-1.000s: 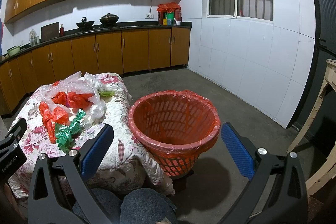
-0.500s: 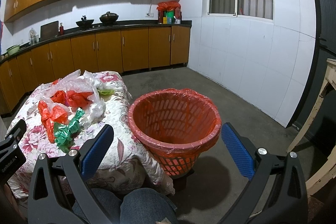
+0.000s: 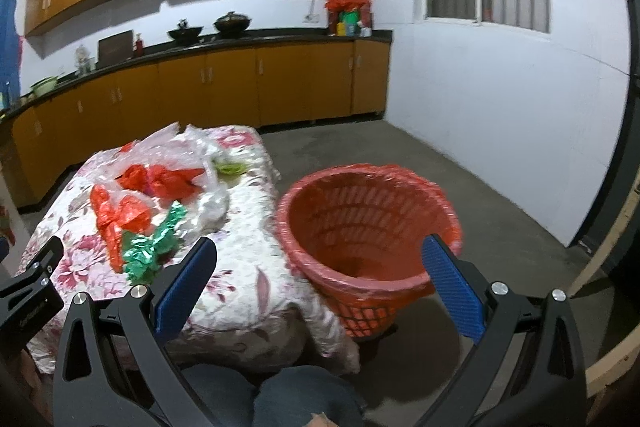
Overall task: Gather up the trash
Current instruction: 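Grasp the green plastic bag with the right tool while the left tool grasps the orange bag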
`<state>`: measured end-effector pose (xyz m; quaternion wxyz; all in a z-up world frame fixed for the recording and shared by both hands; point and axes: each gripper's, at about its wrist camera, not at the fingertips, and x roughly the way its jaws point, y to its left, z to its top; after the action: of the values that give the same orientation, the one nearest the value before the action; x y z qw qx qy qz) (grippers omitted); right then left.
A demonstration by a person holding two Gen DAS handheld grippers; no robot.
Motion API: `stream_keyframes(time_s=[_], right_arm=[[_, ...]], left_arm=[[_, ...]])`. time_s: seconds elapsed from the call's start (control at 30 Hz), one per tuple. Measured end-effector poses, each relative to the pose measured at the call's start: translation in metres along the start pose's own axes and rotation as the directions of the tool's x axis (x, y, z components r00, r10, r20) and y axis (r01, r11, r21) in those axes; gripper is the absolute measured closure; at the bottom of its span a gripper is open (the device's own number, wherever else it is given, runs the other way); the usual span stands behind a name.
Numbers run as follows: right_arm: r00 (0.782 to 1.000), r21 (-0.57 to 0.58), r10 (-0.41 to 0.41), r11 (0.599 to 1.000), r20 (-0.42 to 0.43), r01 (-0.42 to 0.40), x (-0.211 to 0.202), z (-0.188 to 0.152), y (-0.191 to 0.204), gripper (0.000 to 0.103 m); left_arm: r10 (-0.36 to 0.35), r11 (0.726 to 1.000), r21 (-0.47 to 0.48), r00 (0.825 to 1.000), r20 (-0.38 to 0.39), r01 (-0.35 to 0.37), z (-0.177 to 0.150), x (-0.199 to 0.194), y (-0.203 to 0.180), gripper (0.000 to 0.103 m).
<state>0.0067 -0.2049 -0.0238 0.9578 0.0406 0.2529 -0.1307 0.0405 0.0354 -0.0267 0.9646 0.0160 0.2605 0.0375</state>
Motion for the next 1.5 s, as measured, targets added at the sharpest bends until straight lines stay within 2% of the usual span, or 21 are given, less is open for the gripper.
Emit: stream_keyframes(time_s=[0.1,0.23,0.37,0.5,0.63,0.77,0.83,0.87,0.97,1.07,1.23,1.33,1.5], right_arm=[[0.998,0.012,0.046,0.999,-0.049,-0.045,0.02,0.004,0.011,0.002],[0.984,0.029,0.137,0.991,-0.117,-0.134,0.048,0.007,0.033,0.003],[0.96,-0.023,0.222,0.973,-0.173,-0.229,0.073,0.006,0.073,0.02],[0.932,-0.065,0.283,0.95,-0.224,-0.304,0.099,-0.001,0.112,0.03],[0.904,-0.082,0.31,0.934,-0.293,-0.347,0.126,-0.011,0.139,0.04],[0.896,-0.105,0.287,0.935,-0.339,-0.339,0.149,-0.024,0.154,0.043],[0.887,-0.112,0.284,0.932,-0.363,-0.345,0.157,-0.031,0.157,0.051],[0.878,-0.108,0.293,0.928,-0.378,-0.356,0.161,-0.034,0.158,0.06],[0.875,-0.105,0.32,0.919,-0.363,-0.38,0.157,-0.037,0.153,0.075],[0.873,-0.087,0.347,0.914,-0.343,-0.397,0.148,-0.034,0.141,0.084],[0.887,-0.061,0.356,0.919,-0.295,-0.389,0.134,-0.026,0.115,0.085],[0.894,-0.045,0.353,0.924,-0.276,-0.379,0.128,-0.022,0.098,0.085],[0.897,-0.025,0.35,0.929,-0.269,-0.37,0.126,-0.017,0.088,0.085]], left_arm=[[0.001,1.0,-0.025,1.0,-0.023,-0.002,0.003,0.017,0.014,0.004],[0.016,0.997,-0.076,0.998,-0.057,-0.021,0.007,0.04,0.037,0.004],[0.06,0.989,-0.129,0.997,-0.052,-0.066,0.009,0.053,0.066,0.004],[0.107,0.983,-0.145,0.993,-0.049,-0.113,0.01,0.062,0.089,0.009],[0.118,0.98,-0.153,0.991,-0.071,-0.127,0.008,0.075,0.103,0.019],[0.105,0.982,-0.147,0.99,-0.094,-0.118,0.005,0.086,0.103,0.025],[0.095,0.984,-0.142,0.99,-0.103,-0.109,0.004,0.092,0.101,0.026],[0.09,0.984,-0.141,0.99,-0.108,-0.105,0.003,0.094,0.099,0.026],[0.063,0.986,-0.146,0.991,-0.118,-0.08,0.004,0.103,0.092,0.026],[0.026,0.989,-0.143,0.991,-0.13,-0.045,0.006,0.112,0.079,0.027],[-0.049,0.992,-0.122,0.987,-0.154,0.03,0.007,0.128,0.049,0.036],[-0.1,0.99,-0.121,0.975,-0.196,0.078,0.004,0.141,0.031,0.042],[-0.145,0.986,-0.123,0.957,-0.253,0.117,-0.002,0.16,0.009,0.045]])
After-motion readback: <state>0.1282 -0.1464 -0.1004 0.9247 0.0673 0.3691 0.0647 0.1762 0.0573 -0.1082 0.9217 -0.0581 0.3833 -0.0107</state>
